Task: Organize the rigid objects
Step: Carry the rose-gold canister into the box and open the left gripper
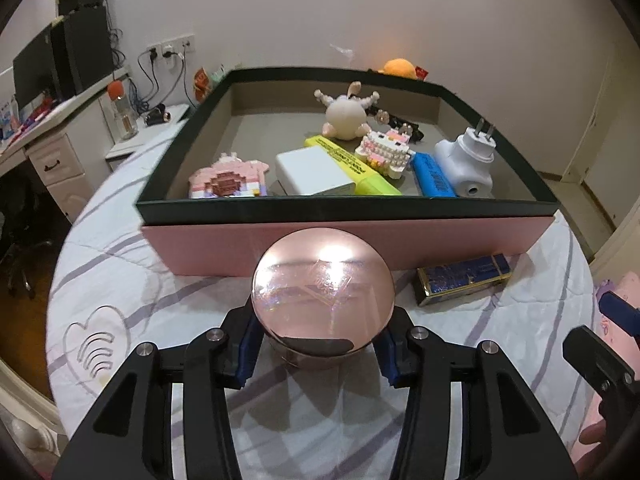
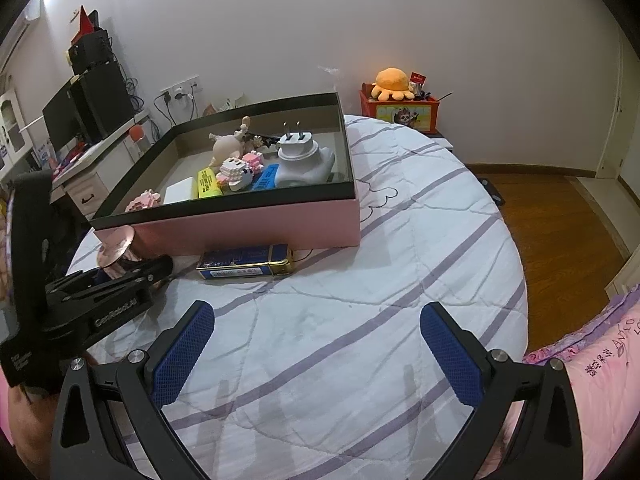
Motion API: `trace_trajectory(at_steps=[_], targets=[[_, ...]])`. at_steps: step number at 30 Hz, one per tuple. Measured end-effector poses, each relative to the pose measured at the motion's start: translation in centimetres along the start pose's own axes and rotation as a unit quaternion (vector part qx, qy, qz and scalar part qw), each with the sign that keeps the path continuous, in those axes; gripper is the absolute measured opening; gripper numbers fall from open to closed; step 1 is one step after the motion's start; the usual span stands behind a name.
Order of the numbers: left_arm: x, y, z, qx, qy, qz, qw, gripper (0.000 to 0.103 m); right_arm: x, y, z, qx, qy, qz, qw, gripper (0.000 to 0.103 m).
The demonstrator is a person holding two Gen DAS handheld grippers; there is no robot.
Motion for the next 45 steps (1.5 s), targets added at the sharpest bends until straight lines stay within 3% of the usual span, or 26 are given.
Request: trace_trajectory(at_steps=[9,13,18,25,32,36,39,41,45], targets=[[-3.0,1.3,-1.7,-0.01,0.009,0.019,0.9997,0.048,-0.4,0.3,-0.4,0.003,0.008,0.006,1.0,0.103],[-3.6,3.4,-2.2,-0.012,0.011,0.019,0.9997,0.048,-0.1,1.3,-0.9,0.001,0.014,0.001,1.0,0.103],[-3.6,7.5,-2.6,-0.015,0.011,0.033,0.9993,0.048,0.3,4.7,-1.5,-0.006,0.022,0.01,1.0,0.103],[2.7,12.5,-1.5,-0.008,0.013,0.008,0.9999,0.048,2.9,9.0,-1.3,-0.007,0.031,0.014,0.999,0.103],[8.3,12.8,-0.1,0.003,0.008,-0.04,0.9992,0.049,6.3,10.1,-0.5,-0.008,0.03,-0.011,0.999,0.103],[9.1,12.3,-0.1,0.003,0.011,-0.052,0.9986,0.05,7.6,9.7,0.1,-0.001,0.031,-0.025,0.999,0.103],[8.8,12.3,-0.1,0.008,0.016,-0.048,0.9987,0.063,7.9,9.4,0.2,0.002,0.03,-0.029,0.999,0.103],[8.4,12.2,-0.3,0.007,0.024,-0.047,0.9986,0.089,7.7,9.4,-0.1,0.001,0.03,-0.029,0.999,0.103],[6.4,12.1,-0.9,-0.004,0.016,-0.028,0.9995,0.097,6.7,9.3,-0.6,-0.004,0.028,-0.023,0.999,0.103]])
Point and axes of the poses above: each gripper's, at about its wrist camera, not at the fingertips, and x roughly the way its jaws point, z to its right, y to its top, the point moved 7 cm from there along x, roughly the way its jaws point, and after that the axes turned 15 degrees about y, right-handed, at the moved point
